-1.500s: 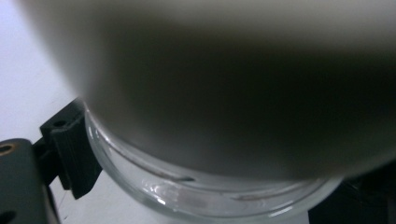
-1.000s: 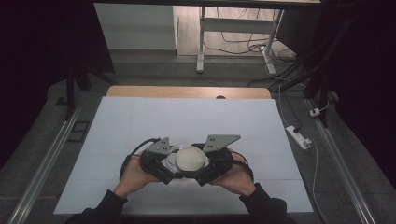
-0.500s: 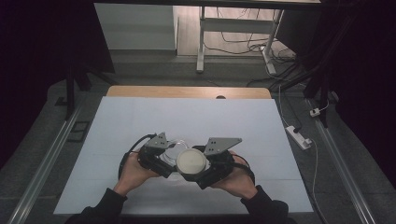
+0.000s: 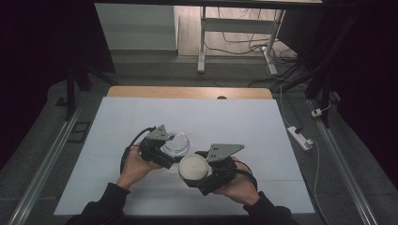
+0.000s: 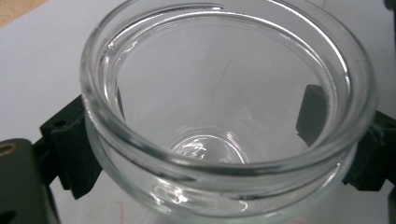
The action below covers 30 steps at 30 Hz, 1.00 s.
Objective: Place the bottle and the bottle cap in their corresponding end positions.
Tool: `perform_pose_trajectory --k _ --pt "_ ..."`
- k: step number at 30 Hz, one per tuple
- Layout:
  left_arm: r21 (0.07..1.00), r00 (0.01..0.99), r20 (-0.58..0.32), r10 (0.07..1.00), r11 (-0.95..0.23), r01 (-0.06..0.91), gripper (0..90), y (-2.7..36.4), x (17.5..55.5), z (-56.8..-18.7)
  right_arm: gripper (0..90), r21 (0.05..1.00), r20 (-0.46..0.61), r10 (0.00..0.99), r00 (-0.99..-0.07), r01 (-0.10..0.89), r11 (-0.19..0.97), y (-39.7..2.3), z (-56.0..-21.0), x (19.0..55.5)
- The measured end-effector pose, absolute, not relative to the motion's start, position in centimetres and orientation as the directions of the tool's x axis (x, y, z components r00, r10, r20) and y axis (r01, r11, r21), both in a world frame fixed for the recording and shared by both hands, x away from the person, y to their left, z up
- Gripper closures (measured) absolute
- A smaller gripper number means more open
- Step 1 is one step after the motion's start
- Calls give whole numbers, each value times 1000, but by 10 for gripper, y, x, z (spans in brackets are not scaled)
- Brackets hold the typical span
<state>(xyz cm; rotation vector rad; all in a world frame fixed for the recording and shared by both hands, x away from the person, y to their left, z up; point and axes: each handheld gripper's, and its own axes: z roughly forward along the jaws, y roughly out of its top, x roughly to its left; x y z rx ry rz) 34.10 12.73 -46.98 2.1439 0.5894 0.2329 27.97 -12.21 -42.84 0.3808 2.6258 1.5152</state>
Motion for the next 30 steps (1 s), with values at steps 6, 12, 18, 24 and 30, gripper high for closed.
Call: perform_pose_trajectory --k 6,12,18,24,30 --pt "802 862 -44 505 -496 332 69 125 352 -471 73 855 59 267 -962 187 484 -125 -439 279" --pt "809 852 -43 522 -482 336 69 126 363 -472 73 849 59 266 -962 189 494 -123 -449 278" --pt "814 845 -32 533 -477 332 69 124 373 -471 73 838 59 268 -962 194 511 -121 -462 279" --pt "821 841 -23 541 -470 324 69 120 383 -471 73 828 58 271 -961 198 525 -119 -473 279" --pt "826 836 -12 548 -466 317 69 114 391 -470 73 814 43 265 -963 188 550 -115 -486 279"
